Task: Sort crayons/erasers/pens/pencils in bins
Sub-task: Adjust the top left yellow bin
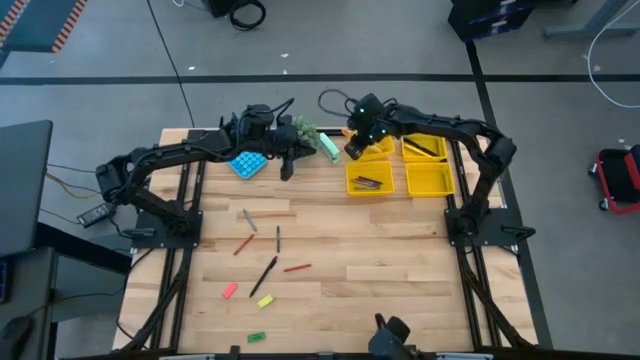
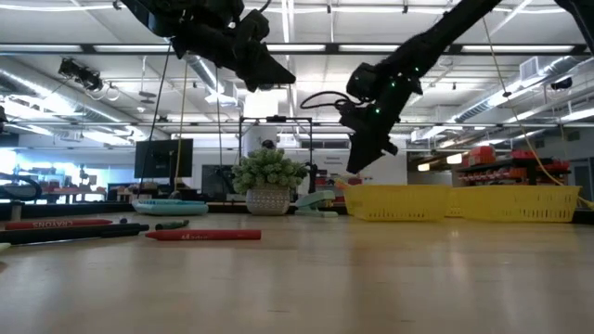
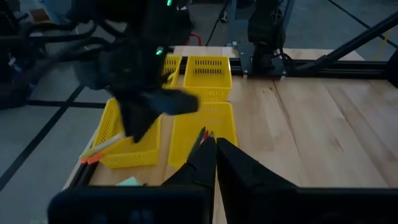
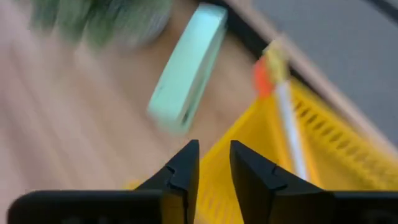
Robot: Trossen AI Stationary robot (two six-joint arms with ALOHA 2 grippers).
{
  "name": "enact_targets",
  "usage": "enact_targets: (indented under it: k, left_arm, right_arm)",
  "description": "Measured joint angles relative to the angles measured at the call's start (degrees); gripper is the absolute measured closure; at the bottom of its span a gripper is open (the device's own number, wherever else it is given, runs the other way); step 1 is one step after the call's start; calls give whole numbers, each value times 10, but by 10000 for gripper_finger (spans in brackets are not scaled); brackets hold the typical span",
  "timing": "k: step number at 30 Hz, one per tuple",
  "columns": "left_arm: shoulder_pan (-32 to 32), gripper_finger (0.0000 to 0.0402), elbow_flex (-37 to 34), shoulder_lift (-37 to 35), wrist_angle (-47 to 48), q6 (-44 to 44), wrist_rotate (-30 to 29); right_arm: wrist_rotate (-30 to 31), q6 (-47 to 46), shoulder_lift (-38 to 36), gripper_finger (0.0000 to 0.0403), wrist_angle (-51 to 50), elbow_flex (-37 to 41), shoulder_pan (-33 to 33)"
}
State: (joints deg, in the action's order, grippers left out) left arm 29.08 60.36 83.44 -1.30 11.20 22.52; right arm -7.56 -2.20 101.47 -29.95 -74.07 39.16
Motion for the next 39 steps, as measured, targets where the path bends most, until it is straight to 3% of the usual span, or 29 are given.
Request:
enact_targets:
  k: [4,8,12,23,39]
  left_arm:
    - [0,388,0,0,7,1,0]
    - [0,386,0,0,8,5,0]
    - [0,378,0,0,8,6,0]
    - [0,388,0,0,15,14,0]
    - [-1,388,0,0,12,17,0]
  right_arm:
    - [9,9,0,298,-101,-17,-19]
    - [16,-28,0,302,-138,-12,-27]
    - [49,-60,0,306,-140,-12,-30]
    - [54,-127,0,329,-176,-12,-30]
    - [97,-148,0,360,-181,-12,-27]
